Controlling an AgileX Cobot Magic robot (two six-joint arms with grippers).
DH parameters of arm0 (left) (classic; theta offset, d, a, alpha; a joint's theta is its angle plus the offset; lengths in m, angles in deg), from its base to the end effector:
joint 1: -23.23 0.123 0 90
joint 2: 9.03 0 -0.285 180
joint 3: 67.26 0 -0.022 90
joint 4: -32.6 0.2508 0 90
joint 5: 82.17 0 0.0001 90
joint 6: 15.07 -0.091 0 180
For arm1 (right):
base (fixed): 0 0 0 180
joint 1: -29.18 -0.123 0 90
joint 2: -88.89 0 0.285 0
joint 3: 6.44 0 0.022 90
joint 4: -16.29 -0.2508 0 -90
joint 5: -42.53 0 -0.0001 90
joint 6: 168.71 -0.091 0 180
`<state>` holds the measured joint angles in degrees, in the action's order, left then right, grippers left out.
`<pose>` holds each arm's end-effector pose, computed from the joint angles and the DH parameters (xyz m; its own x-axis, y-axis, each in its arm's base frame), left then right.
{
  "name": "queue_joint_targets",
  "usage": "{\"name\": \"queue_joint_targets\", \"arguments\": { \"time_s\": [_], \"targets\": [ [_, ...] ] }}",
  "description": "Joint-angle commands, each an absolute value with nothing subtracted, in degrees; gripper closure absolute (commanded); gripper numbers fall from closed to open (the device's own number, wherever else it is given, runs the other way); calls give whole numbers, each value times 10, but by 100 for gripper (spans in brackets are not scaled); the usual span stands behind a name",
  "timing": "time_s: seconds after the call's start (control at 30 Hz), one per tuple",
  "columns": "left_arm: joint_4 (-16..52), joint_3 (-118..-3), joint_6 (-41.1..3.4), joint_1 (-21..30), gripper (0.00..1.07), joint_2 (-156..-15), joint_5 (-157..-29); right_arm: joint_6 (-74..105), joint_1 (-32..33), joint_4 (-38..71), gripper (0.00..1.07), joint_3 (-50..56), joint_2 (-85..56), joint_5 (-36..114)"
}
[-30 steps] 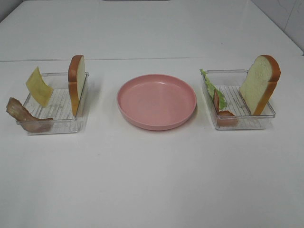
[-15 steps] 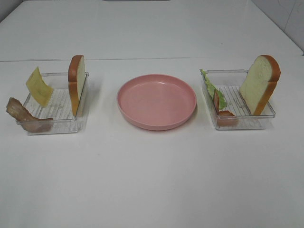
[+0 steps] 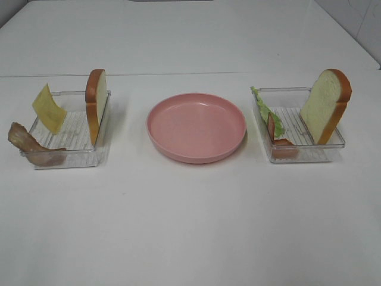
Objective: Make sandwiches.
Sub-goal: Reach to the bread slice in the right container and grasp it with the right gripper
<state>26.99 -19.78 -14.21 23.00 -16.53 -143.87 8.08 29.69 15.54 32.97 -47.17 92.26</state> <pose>-0.0088 -0.0078 0.2815 -0.4513 -0.0595 -0.8904 0.0533 0.9942 -0.0934 0.1077 0.0000 0.3094 -0.6814 0.0705 -0.7285 0.0456 0.9975 0.0539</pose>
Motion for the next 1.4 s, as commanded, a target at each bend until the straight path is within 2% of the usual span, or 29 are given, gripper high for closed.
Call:
{"name": "queue_joint_targets", "arguments": {
  "time_s": [0.03,0.23,0.5,0.8,1.1,1.4],
  "targets": [
    [266,-197,-141,231,14,-158,-1436,72,299,153,9,294,-413,915],
    [266,-197,-141,231,14,-158,-1436,72,299,153,9,194,-260,905],
    [266,-197,-141,231,14,-158,-1436,73,299,108,9,160,-156,837],
    [266,-197,-141,231,14,-158,-1436,73,299,171,9,62,-17,876],
    [266,-197,-141,231,14,-158,-1436,72,299,181,9,-7,58,857],
    [266,-197,-141,231,14,-158,-1436,74,299,179,9,-15,97,822]
  ]
}}
